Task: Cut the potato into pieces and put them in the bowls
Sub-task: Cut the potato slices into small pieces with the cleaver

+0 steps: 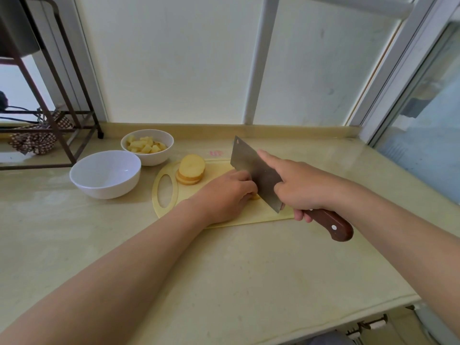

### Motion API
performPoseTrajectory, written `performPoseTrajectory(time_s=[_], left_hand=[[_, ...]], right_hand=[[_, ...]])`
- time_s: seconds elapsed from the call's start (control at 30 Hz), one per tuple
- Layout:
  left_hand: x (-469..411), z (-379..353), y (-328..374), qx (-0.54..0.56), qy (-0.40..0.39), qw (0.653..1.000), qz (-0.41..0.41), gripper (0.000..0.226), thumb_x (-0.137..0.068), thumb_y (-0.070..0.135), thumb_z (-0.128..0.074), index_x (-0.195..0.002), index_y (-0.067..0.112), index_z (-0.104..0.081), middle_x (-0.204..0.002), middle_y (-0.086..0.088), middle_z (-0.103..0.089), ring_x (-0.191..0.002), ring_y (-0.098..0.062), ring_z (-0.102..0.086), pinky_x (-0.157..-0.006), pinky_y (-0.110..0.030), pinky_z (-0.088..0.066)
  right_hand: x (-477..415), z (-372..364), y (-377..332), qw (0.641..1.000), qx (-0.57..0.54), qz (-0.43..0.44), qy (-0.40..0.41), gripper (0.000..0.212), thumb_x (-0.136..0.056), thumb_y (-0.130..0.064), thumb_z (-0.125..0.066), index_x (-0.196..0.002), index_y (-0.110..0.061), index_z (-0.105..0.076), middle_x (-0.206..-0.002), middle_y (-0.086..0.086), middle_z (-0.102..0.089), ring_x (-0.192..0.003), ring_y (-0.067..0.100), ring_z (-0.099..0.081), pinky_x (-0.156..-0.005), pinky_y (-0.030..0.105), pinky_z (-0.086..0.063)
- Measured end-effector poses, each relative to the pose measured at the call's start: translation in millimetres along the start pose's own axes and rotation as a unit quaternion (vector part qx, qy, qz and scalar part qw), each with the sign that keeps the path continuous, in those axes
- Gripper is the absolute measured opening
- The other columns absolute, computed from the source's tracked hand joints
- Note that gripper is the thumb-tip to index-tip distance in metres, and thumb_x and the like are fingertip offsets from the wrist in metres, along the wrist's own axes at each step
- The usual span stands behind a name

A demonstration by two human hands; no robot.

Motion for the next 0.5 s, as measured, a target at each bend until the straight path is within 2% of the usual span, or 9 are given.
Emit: performPoseTrajectory(time_s=[0.2, 0.3, 0.4, 0.5], left_hand=[[-0.3, 1.1, 0.4, 0.001, -0.003, 1.000, -0.003, 0.015, -0.092, 0.011, -0.058, -0.099, 0.010, -0.071, -0.099, -0.009, -0.062, -0.088, -0.029, -0.056, -0.077, -0.038, -0.049], [0.6, 0.9, 1.3, 0.002, -0.002, 1.000, -0.007, 0.015, -0.091, 0.010, -0.059, -0.099, 0.009, -0.072, -0.098, -0.010, -0.062, -0.088, -0.029, -0.057, -0.077, -0.039, -0.050], [-0.2, 0.5, -0.9, 0.001, -0.004, 1.000, -0.006, 0.017, -0.090, 0.011, -0.056, -0.096, 0.008, -0.072, -0.094, -0.011, -0.063, -0.085, -0.031, -0.057, -0.074, -0.040, -0.050], [-1.0, -2.0, -3.8, 0.005, -0.009, 1.000, -0.005, 0.019, -0.089, 0.013, -0.056, -0.098, 0.008, -0.071, -0.096, -0.010, -0.063, -0.087, -0.031, -0.058, -0.076, -0.038, -0.049]], right_hand=[[0.8, -3.1, -6.0, 0.999, 0.035, 0.004, -0.011, 0.093, -0.097, -0.003, -0.033, -0.156, -0.063, 0.007, -0.075, 0.016, -0.065, -0.035, 0.017, -0.058, -0.047, 0.030, -0.055], [0.8, -6.4, -7.7, 0.999, 0.043, 0.000, -0.023, 0.093, -0.098, -0.003, -0.032, -0.155, -0.063, 0.011, -0.080, 0.019, -0.066, -0.039, 0.020, -0.060, -0.050, 0.034, -0.059], [-9.7, -10.6, -11.7, 0.999, 0.035, -0.004, -0.022, 0.093, -0.098, -0.004, -0.033, -0.155, -0.062, 0.012, -0.081, 0.018, -0.066, -0.040, 0.019, -0.060, -0.046, 0.031, -0.056], [-27.7, -12.9, -18.5, 1.000, 0.025, 0.002, -0.016, 0.095, -0.095, -0.005, -0.033, -0.156, -0.062, 0.012, -0.085, 0.020, -0.070, -0.050, 0.025, -0.064, -0.046, 0.031, -0.055]])
Point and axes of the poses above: each hand's wrist, its own x-axis away from the middle knuckle, its own z-axis out of the back of the hand, y = z × x, the point moved 1 cm from there along -x, towards the middle knuckle
